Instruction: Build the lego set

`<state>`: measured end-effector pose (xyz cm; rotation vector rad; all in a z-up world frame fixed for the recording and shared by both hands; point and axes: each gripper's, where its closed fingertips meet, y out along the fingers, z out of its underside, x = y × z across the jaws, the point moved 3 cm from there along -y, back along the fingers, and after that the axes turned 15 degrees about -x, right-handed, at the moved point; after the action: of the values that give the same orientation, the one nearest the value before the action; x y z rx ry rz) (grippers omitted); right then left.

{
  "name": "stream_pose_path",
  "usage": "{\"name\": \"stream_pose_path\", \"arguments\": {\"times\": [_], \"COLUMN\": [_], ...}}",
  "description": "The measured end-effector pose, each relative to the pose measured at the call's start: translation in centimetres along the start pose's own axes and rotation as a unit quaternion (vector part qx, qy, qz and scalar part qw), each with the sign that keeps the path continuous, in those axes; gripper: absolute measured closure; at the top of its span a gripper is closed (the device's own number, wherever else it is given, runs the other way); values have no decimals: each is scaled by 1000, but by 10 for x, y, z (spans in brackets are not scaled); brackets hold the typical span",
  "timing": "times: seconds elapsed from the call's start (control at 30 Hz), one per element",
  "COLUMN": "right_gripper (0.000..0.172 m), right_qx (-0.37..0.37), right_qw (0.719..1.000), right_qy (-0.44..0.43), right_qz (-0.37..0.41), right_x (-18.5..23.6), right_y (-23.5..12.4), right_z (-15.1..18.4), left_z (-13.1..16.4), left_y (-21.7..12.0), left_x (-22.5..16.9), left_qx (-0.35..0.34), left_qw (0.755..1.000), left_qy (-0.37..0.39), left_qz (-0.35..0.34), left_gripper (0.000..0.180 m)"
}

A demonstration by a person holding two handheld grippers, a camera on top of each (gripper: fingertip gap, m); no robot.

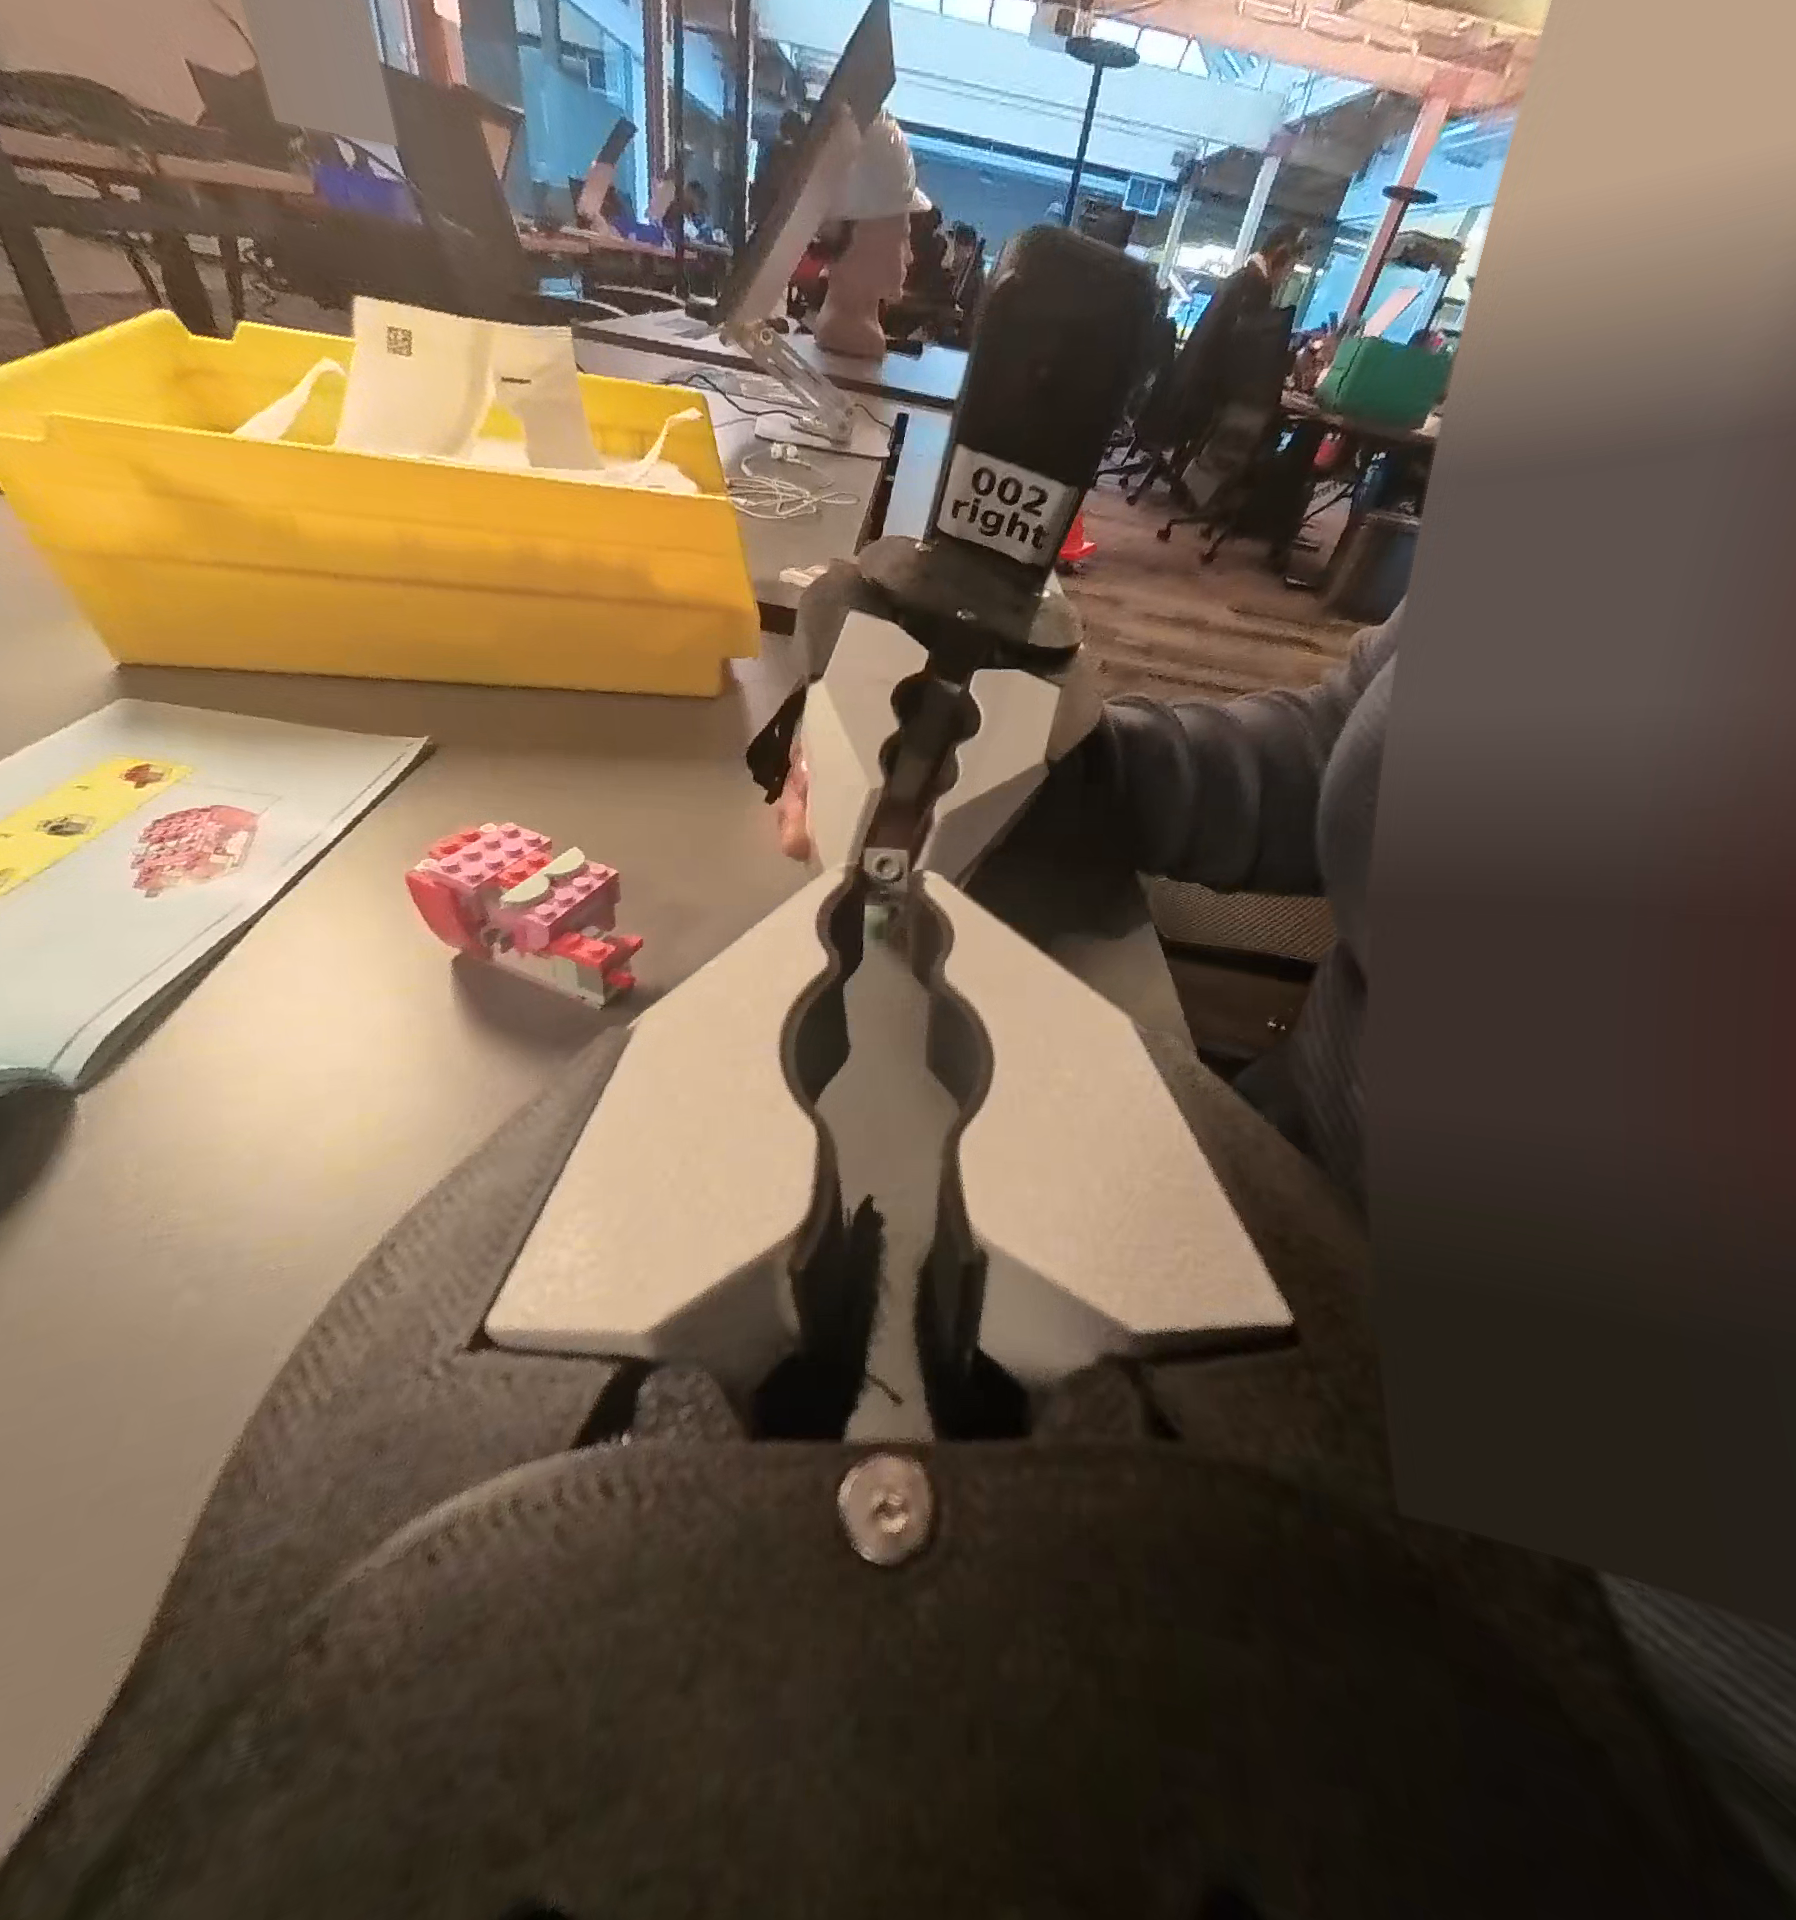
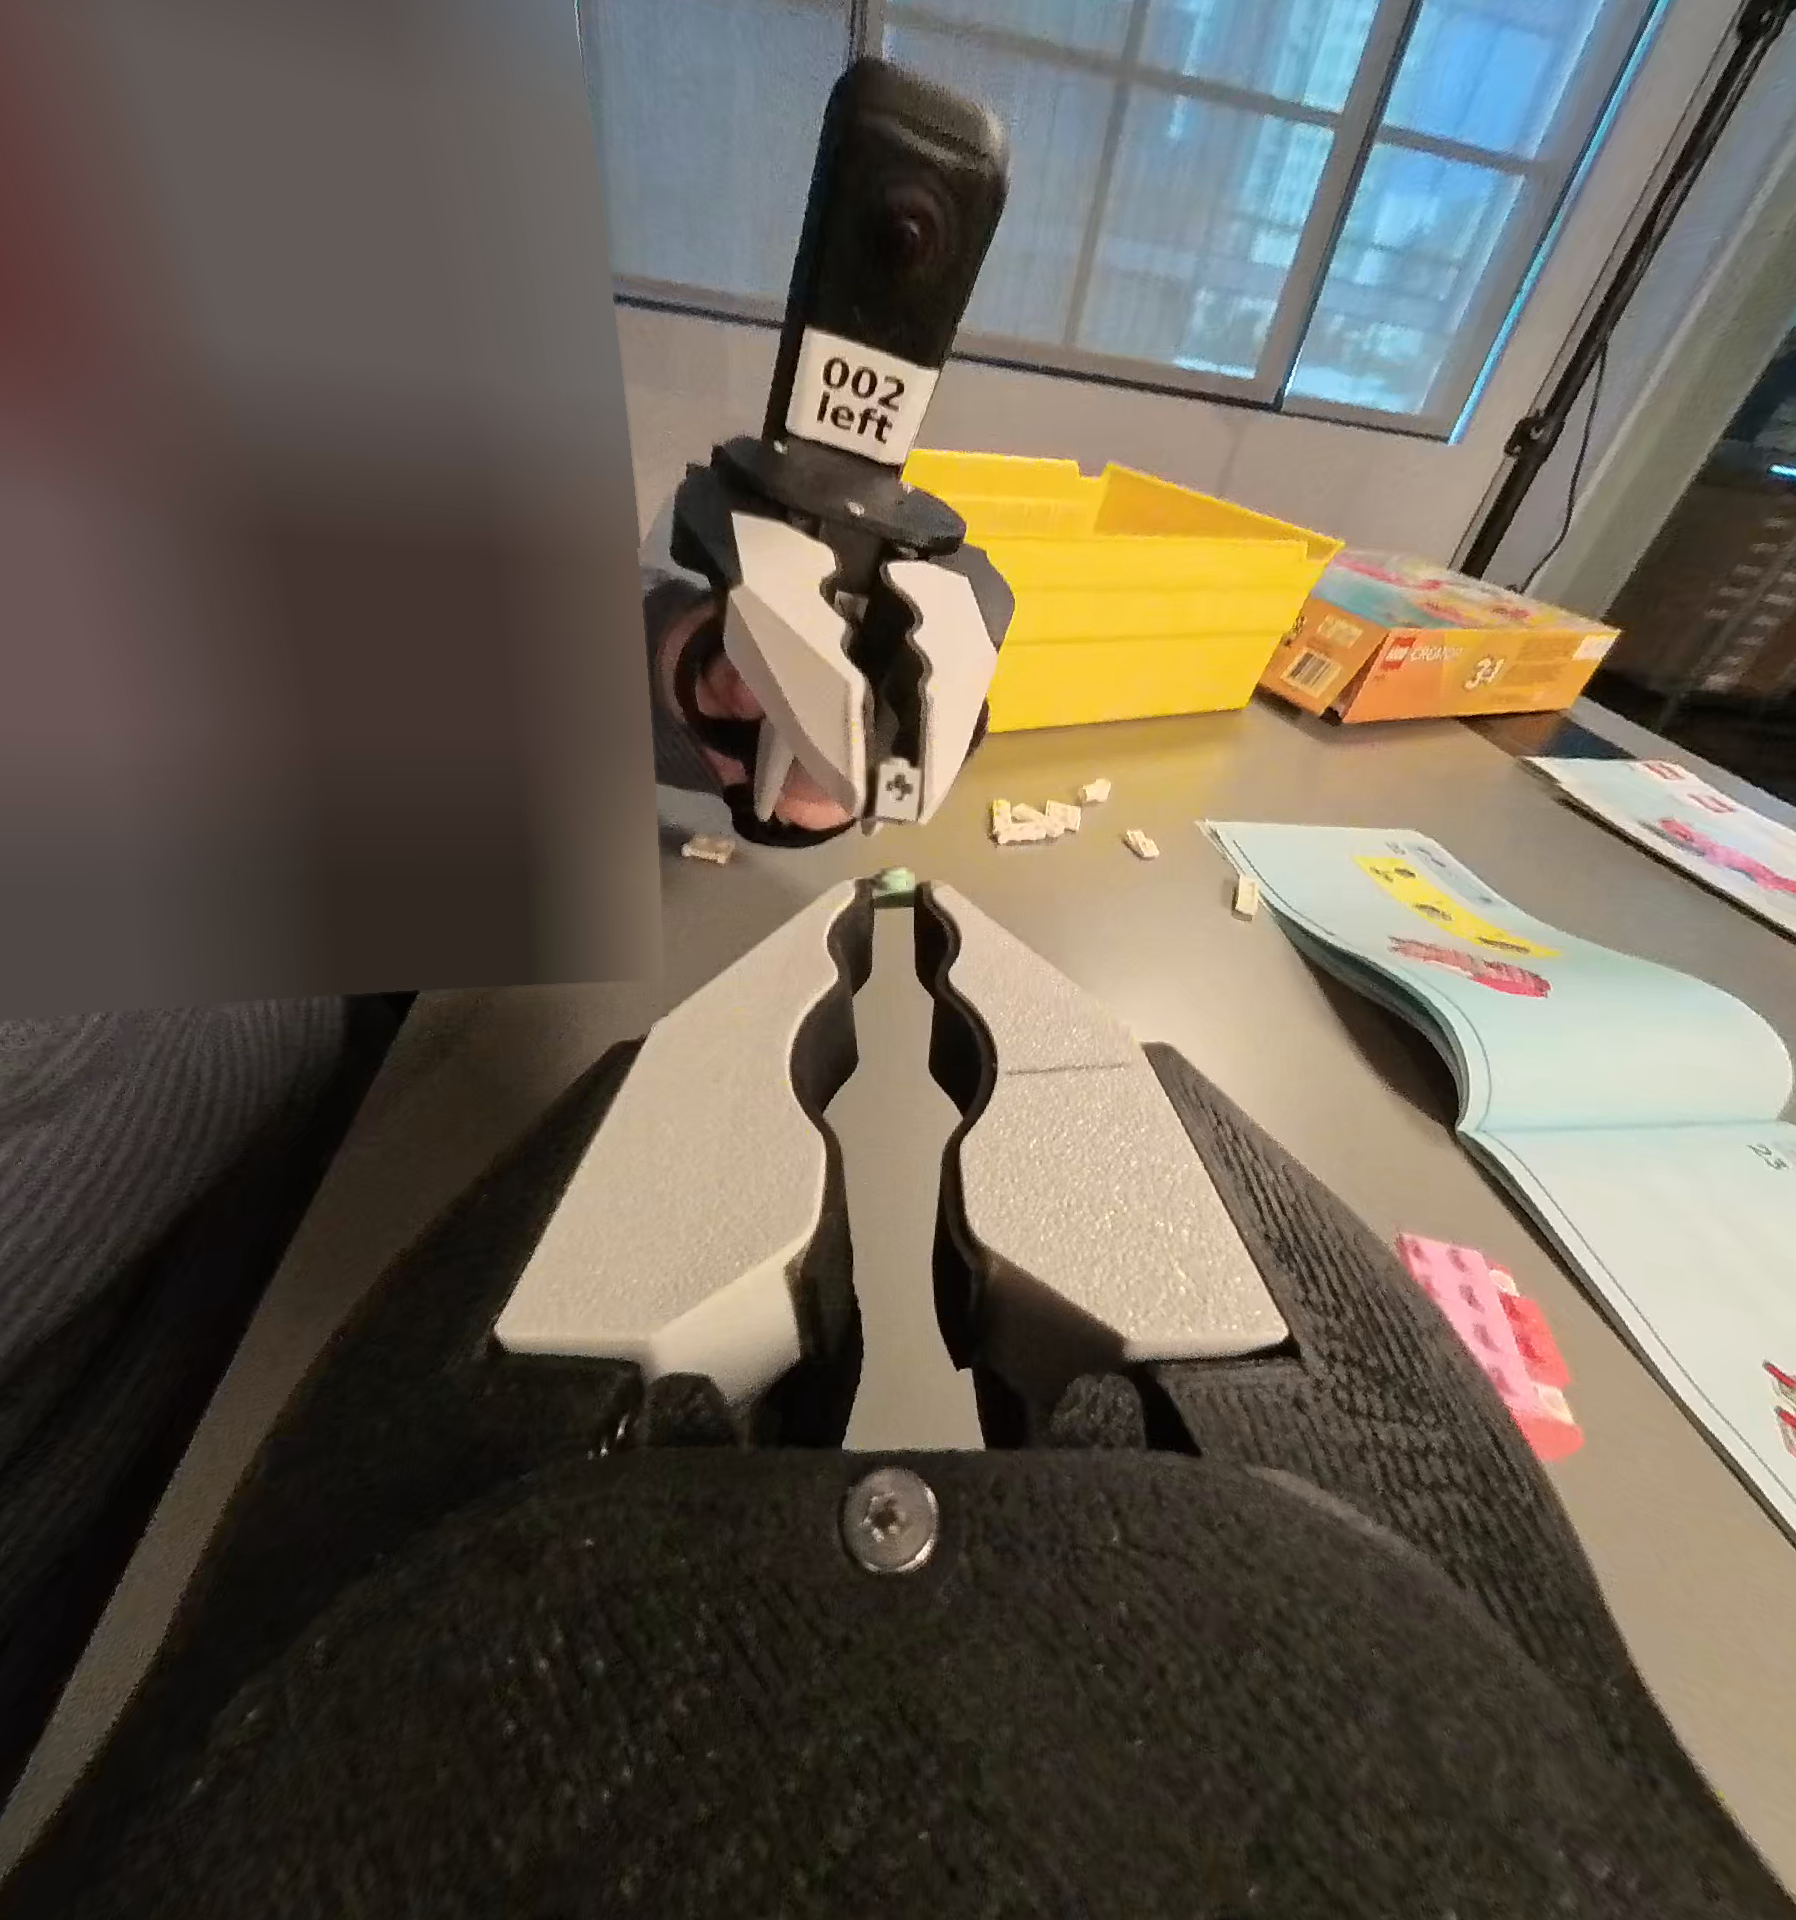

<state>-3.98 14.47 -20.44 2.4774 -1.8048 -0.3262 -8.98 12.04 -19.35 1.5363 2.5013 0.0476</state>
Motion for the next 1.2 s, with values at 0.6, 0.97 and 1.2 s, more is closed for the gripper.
{"name": "stream_pose_path", "arguments": {"times": [0.6, 0.97, 1.2], "right_gripper": [166, 166, 166], "right_qx": [-27, -8, 27], "right_qw": [999, 1000, 998], "right_qy": [24, -8, -47], "right_qz": [-8, 5, 35], "right_x": [1, 0, -8], "right_y": [1, -1, -9], "right_z": [-6, -1, 7], "left_z": [2, 2, 28], "left_y": [2, 1, -16], "left_x": [-3, 0, 16], "left_qx": [27, 39, 183], "left_qw": [999, 999, 979], "left_qy": [35, 35, 42], "left_qz": [23, -3, -85], "left_gripper": [174, 174, 173]}}
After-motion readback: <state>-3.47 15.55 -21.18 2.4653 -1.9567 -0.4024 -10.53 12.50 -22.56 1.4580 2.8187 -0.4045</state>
